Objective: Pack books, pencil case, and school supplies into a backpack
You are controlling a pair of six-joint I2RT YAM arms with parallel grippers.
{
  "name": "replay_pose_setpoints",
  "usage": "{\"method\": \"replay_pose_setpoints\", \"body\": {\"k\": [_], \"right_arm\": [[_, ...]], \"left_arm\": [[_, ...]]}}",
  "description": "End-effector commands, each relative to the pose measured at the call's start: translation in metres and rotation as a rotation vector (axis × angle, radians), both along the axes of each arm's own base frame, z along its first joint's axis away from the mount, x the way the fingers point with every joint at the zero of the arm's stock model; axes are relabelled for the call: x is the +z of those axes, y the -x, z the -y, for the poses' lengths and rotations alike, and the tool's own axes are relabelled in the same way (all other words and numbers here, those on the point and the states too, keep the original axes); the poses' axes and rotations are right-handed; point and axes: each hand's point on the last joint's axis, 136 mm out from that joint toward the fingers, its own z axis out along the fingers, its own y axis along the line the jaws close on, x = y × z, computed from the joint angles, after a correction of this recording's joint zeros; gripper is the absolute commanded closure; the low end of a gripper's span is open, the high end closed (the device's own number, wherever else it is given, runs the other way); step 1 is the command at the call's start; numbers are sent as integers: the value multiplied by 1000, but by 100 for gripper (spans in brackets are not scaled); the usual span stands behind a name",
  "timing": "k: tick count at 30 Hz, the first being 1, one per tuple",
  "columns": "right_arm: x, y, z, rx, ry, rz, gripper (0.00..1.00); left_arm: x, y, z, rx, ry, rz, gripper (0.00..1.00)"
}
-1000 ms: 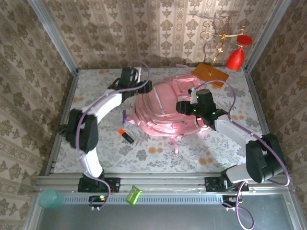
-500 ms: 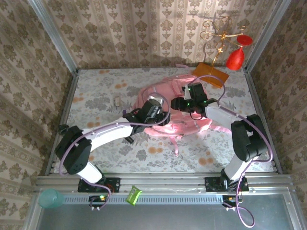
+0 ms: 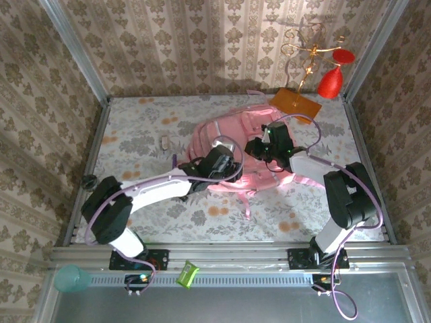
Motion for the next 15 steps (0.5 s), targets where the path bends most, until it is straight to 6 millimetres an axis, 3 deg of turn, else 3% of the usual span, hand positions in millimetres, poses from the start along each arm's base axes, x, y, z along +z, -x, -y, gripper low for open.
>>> {"method": "replay_pose_setpoints", "body": {"k": [1,8,15], "right_arm": [[44,-9,-6,-84,-126,96,100],[63,-4,-11,-180,-212,134,100],[75,-2,-13,-209,-301,143,100]], "left_arm": [[13,8,-7,49,17,25,47],[12,-8,-1,70,29,17,48],[-2,-24,-15,124,-31,5,50]]}}
